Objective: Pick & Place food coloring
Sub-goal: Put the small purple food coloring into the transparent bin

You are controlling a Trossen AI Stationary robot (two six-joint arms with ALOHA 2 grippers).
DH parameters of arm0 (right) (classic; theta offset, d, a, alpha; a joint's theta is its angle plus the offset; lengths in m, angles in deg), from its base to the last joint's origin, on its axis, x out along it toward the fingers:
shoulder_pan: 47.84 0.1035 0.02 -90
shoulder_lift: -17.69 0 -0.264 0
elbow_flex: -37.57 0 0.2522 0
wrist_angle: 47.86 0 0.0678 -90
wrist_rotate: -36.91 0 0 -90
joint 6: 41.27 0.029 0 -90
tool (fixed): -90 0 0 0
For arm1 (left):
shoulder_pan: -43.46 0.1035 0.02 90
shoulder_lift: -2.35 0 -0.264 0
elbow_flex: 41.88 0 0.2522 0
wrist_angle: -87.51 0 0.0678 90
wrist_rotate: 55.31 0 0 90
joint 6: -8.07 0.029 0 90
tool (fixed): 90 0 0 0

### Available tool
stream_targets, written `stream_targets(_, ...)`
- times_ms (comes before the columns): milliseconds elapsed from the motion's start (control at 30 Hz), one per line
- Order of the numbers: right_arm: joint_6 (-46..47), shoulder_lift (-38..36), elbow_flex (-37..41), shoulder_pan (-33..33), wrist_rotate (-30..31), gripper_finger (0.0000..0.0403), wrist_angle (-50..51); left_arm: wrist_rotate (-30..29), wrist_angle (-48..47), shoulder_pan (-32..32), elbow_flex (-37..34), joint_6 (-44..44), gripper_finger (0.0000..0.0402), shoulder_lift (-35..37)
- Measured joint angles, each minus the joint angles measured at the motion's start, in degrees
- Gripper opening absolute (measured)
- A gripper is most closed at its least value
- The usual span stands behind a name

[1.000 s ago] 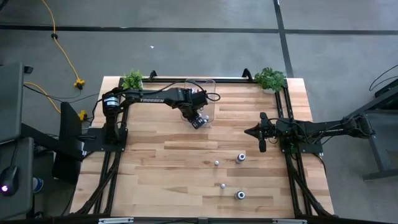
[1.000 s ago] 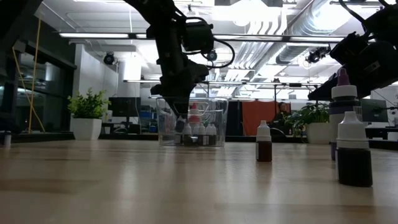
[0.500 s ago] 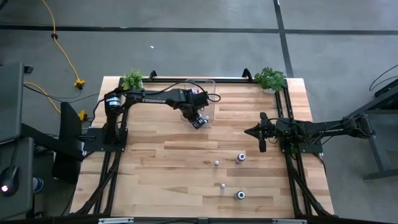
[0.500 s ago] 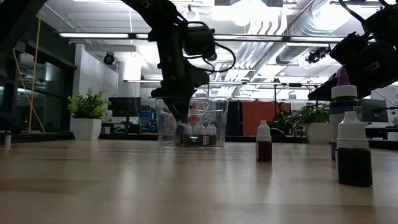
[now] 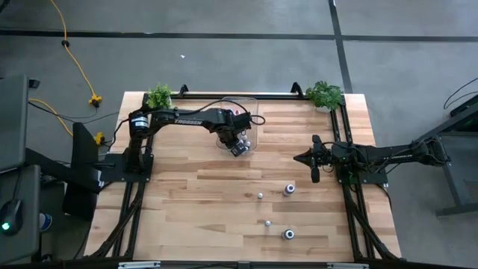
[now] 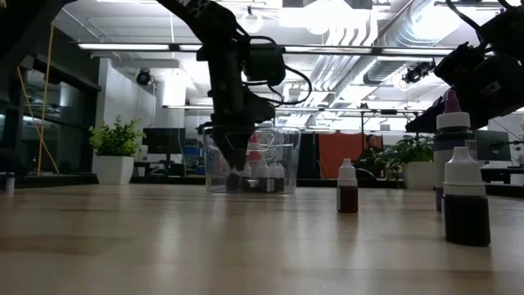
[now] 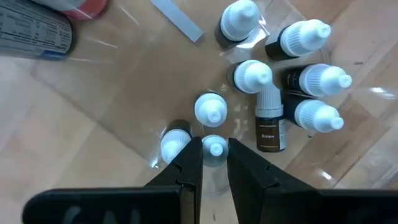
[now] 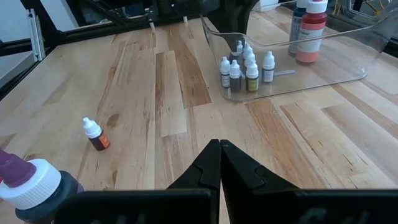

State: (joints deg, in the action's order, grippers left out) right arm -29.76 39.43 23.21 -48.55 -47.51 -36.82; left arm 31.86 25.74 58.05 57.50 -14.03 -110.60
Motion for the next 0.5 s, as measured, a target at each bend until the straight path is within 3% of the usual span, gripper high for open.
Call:
stream_targets(267,0.0,0.0,0.0,0.0,0.0,0.0000,0.0,1.7,-0.6,0.0,0.0,1.3,0.0060,0.2)
stream_targets(500,0.0,0.0,0.0,0.0,0.0,0.0000,0.0,2.3,-0.6,-0.5,0.0,2.0,0.0132,0.2)
